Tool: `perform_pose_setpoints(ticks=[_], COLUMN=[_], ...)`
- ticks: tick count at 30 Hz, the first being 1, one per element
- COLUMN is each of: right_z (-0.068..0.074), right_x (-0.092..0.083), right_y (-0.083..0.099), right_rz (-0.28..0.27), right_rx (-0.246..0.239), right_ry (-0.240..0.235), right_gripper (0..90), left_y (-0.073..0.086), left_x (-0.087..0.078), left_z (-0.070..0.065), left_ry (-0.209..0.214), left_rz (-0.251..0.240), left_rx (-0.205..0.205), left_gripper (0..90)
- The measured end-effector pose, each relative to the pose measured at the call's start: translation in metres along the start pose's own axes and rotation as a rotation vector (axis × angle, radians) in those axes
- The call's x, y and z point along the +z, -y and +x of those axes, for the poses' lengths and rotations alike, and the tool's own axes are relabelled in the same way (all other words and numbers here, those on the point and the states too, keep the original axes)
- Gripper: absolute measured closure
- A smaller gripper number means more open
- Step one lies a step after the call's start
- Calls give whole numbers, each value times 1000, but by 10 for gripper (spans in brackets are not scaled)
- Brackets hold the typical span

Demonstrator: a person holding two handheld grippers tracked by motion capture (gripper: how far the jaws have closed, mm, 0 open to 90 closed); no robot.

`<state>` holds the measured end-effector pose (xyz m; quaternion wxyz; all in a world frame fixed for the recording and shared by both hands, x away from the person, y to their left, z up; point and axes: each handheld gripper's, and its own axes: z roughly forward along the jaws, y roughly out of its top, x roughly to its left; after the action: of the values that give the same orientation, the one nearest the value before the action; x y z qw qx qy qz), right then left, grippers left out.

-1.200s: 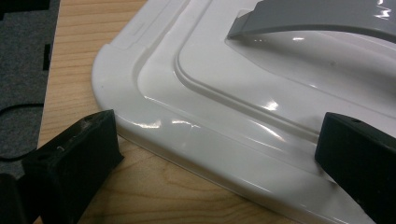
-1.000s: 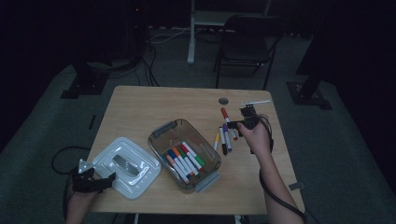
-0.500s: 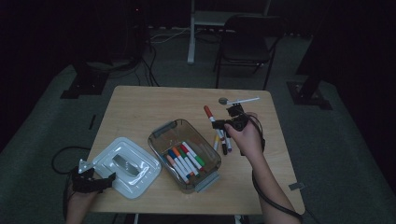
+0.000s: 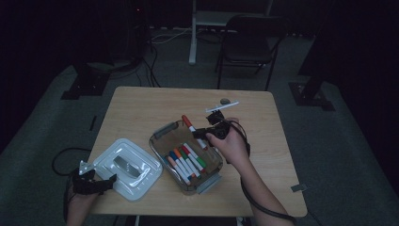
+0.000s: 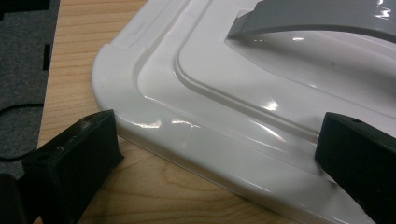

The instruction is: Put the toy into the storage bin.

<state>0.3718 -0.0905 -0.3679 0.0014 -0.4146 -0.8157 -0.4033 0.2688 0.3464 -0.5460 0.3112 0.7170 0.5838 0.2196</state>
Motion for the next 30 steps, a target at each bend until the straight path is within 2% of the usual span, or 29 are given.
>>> perform_pose_setpoints(ticks=[3, 8, 12, 18, 20, 21, 27, 30], right_z=[5, 16, 21, 29, 30, 32, 38, 41], right_x=[10, 33, 49, 80, 83, 94, 118, 129], right_y=[2, 7, 11, 18, 18, 19, 21, 25], right_rz=[20, 81, 106, 210, 218, 250, 347, 393], right_rx=[-2, -25, -14, -27, -29, -33, -35, -53], right_ry=[-23, -34, -58, -51, -54, -52, -57, -50], right_gripper=[765, 765, 765, 765, 765, 765, 764, 763], left_y=[0, 0, 0, 0, 0, 0, 0, 0], left_x=[0, 0, 0, 0, 0, 0, 0, 0], left_z=[0, 0, 0, 0, 0, 0, 0, 0], left_ry=[0, 0, 1, 2, 1, 1, 2, 2], left_rz=[0, 0, 0, 0, 1, 1, 2, 1], left_rx=[0, 0, 0, -1, 2, 2, 0, 1], left_gripper=[5, 5, 5, 5, 5, 5, 5, 5])
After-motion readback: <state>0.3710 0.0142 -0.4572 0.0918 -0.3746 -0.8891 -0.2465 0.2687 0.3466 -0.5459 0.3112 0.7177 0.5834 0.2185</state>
